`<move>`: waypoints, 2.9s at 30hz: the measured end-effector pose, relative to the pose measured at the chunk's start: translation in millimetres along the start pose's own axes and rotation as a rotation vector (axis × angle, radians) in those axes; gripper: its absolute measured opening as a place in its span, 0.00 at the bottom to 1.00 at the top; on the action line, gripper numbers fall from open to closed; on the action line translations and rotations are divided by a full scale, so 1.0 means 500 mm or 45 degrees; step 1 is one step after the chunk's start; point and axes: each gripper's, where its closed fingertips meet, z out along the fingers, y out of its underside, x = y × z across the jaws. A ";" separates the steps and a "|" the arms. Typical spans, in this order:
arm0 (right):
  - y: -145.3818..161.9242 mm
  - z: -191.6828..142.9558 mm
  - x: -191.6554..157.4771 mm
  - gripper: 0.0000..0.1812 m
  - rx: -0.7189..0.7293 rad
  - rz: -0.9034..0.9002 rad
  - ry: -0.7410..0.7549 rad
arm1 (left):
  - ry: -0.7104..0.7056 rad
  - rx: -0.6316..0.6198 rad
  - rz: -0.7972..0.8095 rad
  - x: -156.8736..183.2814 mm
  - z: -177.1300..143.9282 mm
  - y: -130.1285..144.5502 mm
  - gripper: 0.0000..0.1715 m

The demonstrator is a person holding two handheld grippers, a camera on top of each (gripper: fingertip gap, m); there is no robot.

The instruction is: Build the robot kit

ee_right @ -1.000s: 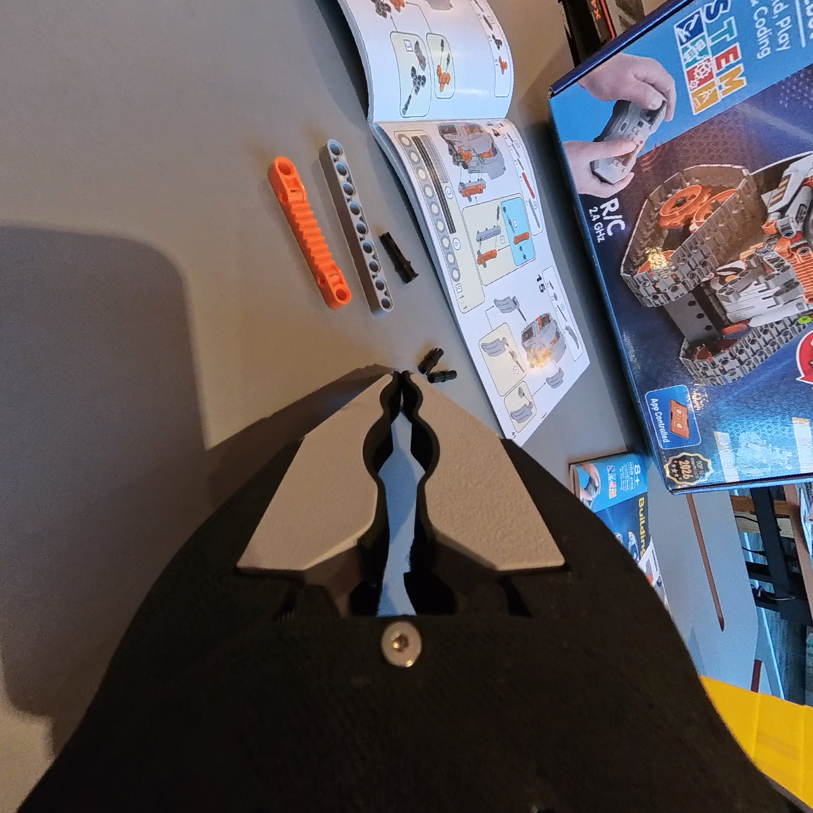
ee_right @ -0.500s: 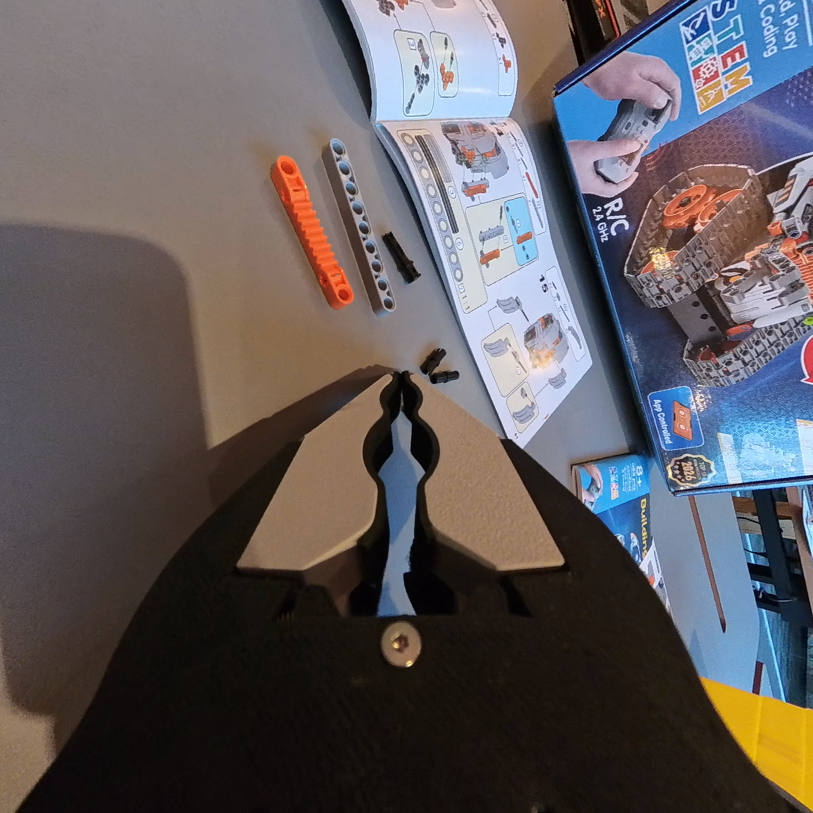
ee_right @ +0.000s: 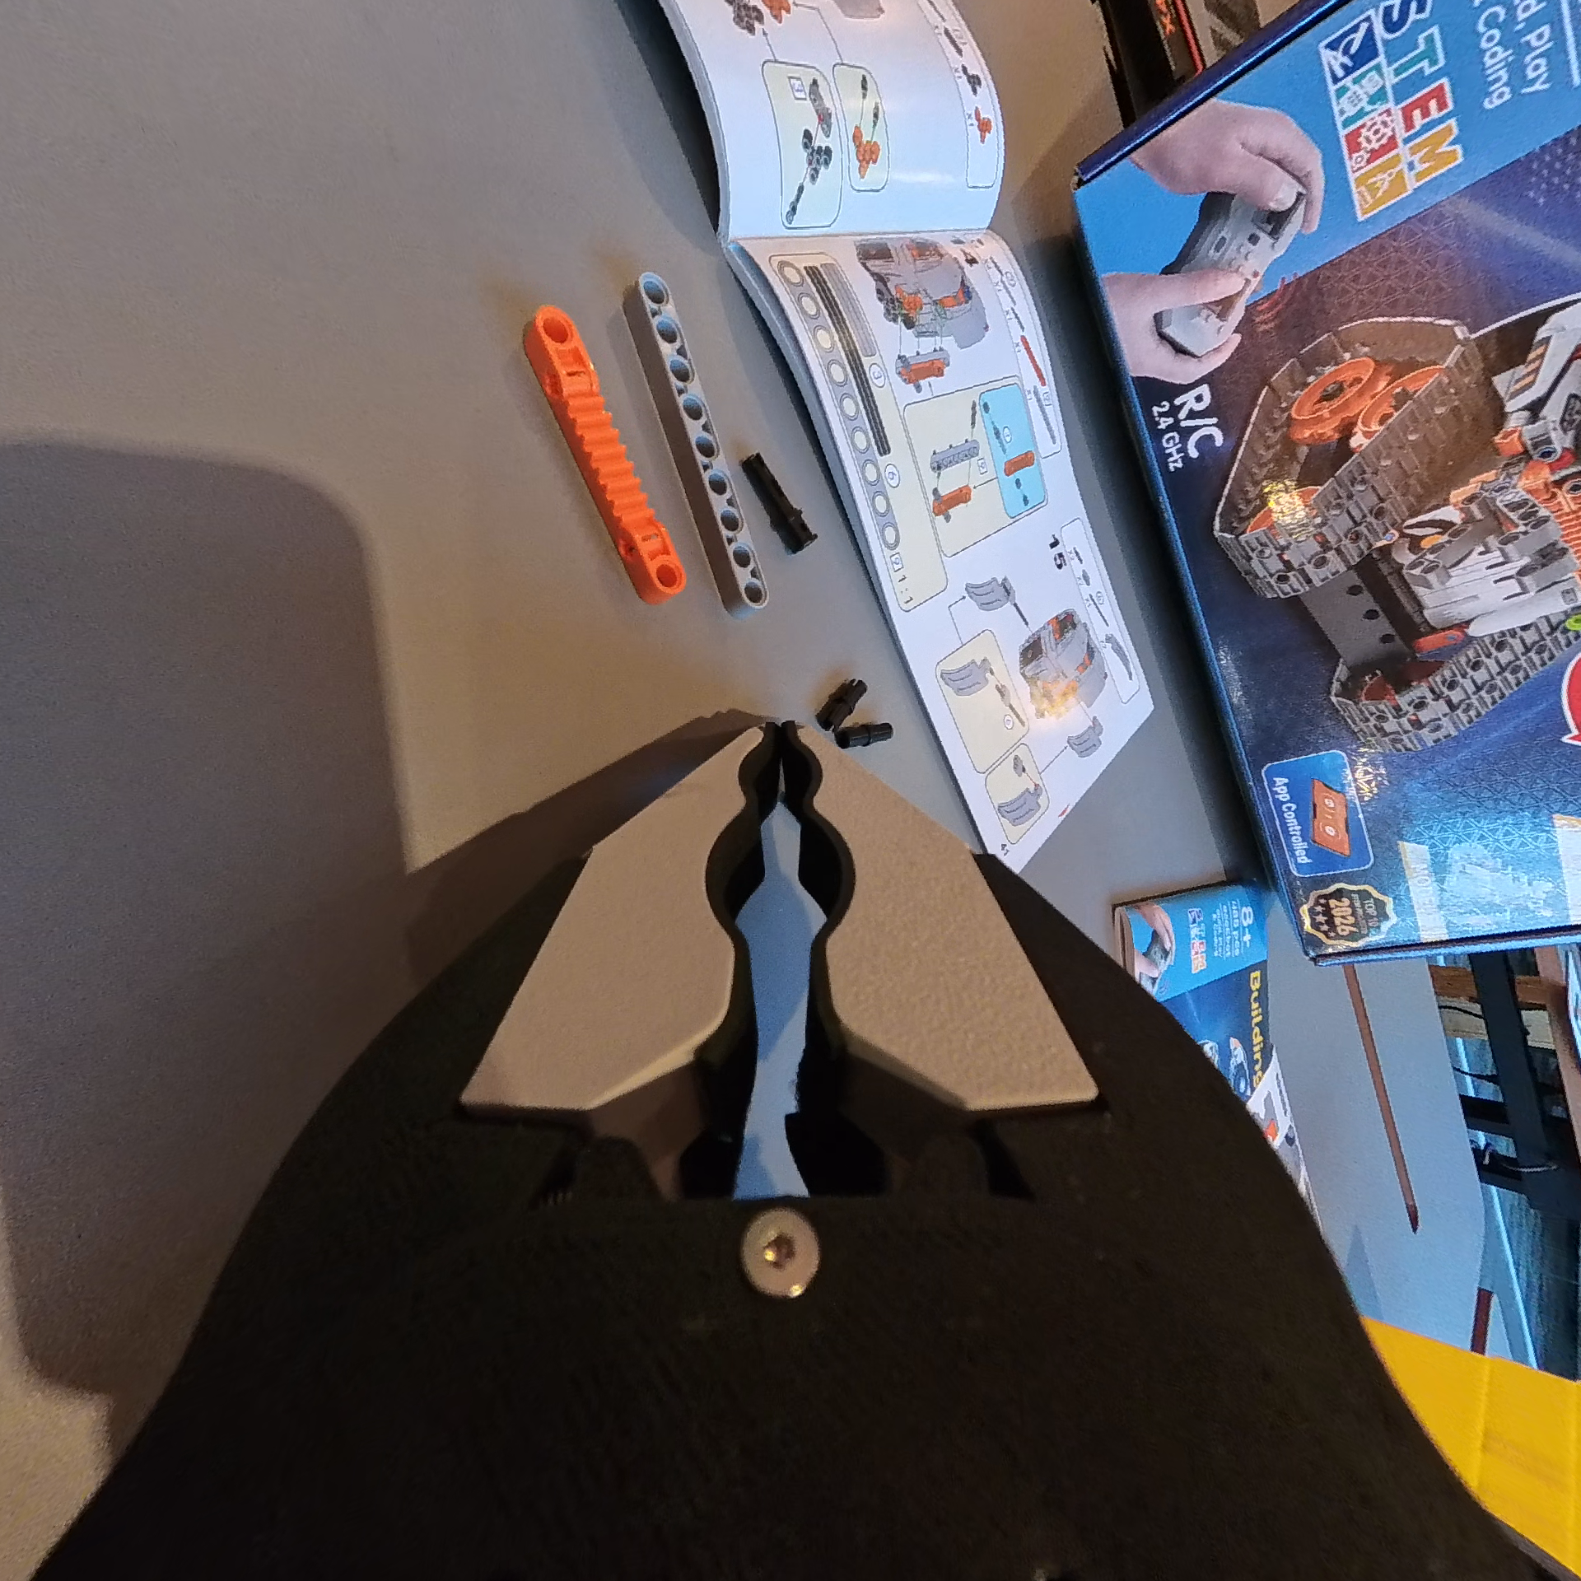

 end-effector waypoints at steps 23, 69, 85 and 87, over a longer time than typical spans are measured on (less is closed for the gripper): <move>-0.014 -0.010 0.004 0.00 0.030 -0.024 0.023 | -0.027 0.043 -0.059 -0.006 -0.039 -0.016 0.02; -0.020 -0.208 0.201 0.00 0.392 0.619 0.481 | 0.041 0.276 0.239 0.025 0.179 -0.800 0.02; -0.017 -0.200 0.192 0.00 0.372 0.628 0.434 | 0.137 0.330 0.171 0.029 0.182 -0.811 0.16; -0.017 -0.201 0.192 0.00 0.374 0.624 0.437 | 0.116 0.396 0.127 0.010 0.147 -0.811 0.16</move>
